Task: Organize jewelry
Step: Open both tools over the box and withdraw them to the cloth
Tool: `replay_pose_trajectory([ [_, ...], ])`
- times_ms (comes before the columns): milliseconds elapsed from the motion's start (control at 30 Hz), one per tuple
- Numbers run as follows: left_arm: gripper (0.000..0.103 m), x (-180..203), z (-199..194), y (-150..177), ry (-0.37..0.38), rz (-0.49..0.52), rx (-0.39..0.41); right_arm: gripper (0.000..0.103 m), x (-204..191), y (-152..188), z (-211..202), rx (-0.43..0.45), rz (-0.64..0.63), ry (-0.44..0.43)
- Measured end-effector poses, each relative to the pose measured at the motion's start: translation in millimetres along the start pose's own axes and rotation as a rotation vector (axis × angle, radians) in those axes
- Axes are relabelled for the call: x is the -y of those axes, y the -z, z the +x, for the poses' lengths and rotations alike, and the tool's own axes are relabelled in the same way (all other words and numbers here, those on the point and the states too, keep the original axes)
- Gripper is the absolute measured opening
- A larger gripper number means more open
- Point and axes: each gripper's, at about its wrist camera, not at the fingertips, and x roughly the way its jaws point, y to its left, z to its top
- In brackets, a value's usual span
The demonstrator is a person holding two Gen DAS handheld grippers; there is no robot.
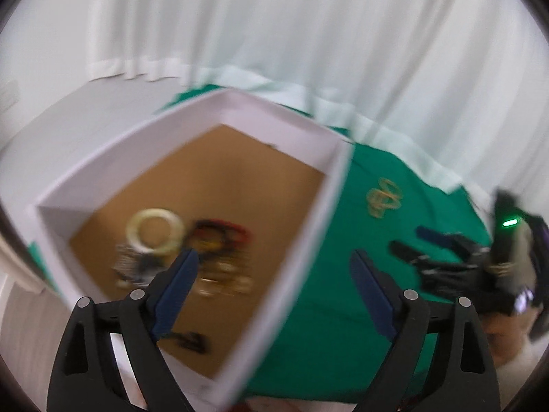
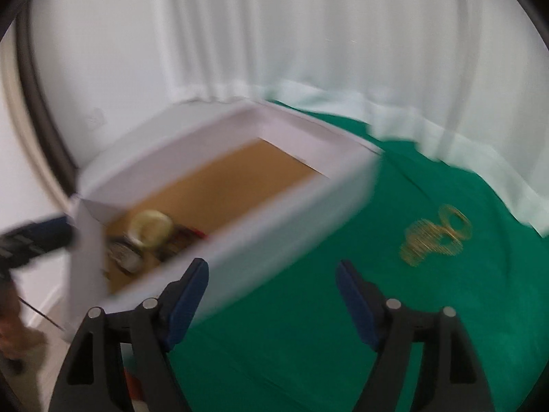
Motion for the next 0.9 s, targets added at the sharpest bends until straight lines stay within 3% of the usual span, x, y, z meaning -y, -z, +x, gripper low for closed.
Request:
replay_pose_trajectory([
  [233,0.095,95.0,32.2,32.3,0.155,0.166,-0.112,0.078,117.2,92.9,1.8,-0.103,0.114,0.283],
  [367,0.095,134.0,65.8,48.9,0.178,0.234,-0.178,0.078,170.9,122.5,-6.6,-0.119,0.209,0.373],
  [533,0.095,161.1,103.0,53.4,0.172,0.252,-0.195,0.078,208.7,142.2,-12.1,-0.118,0.285,0.418],
  [733,0.095,175.5,132.6,51.0,0.109,0.269,-0.157,0.078,216.1,154.1,-8.1,-0.115,0.312,0.426],
  [900,0.095,177.8,153.7,53.5,0.074,0.27,-0.178,0.079,213.9,162.4,-7.4,-0.09,0.326,0.418],
])
